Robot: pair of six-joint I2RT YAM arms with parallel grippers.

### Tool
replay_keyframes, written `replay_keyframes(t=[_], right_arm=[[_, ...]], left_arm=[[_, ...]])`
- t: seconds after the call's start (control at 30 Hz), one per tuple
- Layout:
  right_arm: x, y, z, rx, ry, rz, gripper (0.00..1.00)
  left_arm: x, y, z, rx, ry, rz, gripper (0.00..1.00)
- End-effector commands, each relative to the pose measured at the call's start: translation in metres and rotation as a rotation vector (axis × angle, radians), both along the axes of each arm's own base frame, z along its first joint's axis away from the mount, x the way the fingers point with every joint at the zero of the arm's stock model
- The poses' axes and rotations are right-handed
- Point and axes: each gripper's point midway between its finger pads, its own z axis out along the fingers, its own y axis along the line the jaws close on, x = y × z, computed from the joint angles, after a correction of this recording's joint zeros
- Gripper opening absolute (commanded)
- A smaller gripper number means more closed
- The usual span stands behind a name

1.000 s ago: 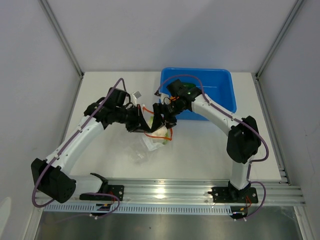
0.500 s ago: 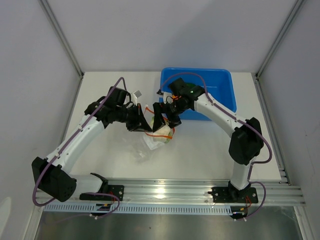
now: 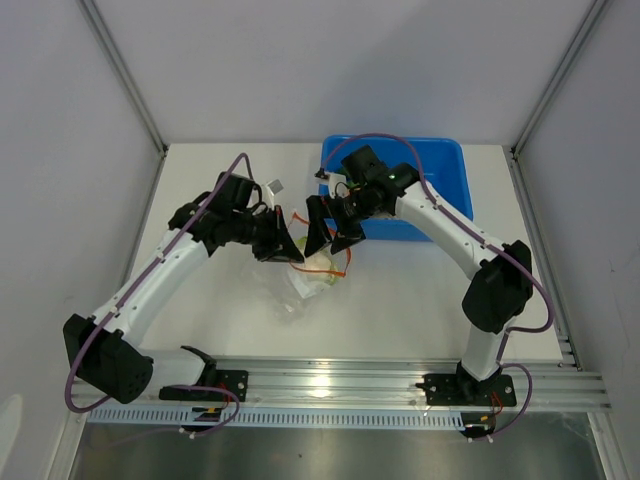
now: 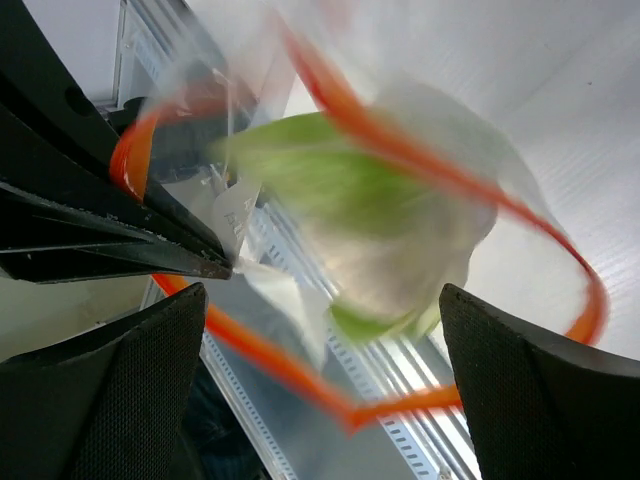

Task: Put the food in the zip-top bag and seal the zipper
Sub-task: Place the fake vegetable in the zipper food storage bag, then adjust the zipper food storage bag at the center of the board.

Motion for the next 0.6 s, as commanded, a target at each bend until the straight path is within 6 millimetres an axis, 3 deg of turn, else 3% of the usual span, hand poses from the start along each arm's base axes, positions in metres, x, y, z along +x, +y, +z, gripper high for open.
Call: replay_keyframes(t=[0.0, 0.17, 0.3, 0.4, 0.57], right_arm=[[-0.002, 0.0, 0.034, 0.063, -0.071, 0.009, 0.99], [0.003, -0.001, 0.041, 0.061, -0.105, -0.015, 0.99], [0.014, -0.002, 0.063, 0.092, -0.168, -0.061, 0.99], [0.031, -0.006, 0.082, 0.109, -0.228, -0.117, 0.99], [0.067, -0.025, 0.089, 0.07, -0.277, -0.268, 0.98]], left_arm=[[0.005, -0.004, 0.029, -0.042, -0.103, -0.013, 0.01], [0.005, -0.001, 0.029, -0.031, -0.113, -0.01, 0.01], [0.003, 0.002, 0.024, -0.015, -0.108, -0.007, 0.01], [0.001, 0.003, 0.017, -0.008, -0.093, -0.007, 0.0], [-0.001, 0.004, 0.012, 0.0, -0.092, -0.02, 0.01]])
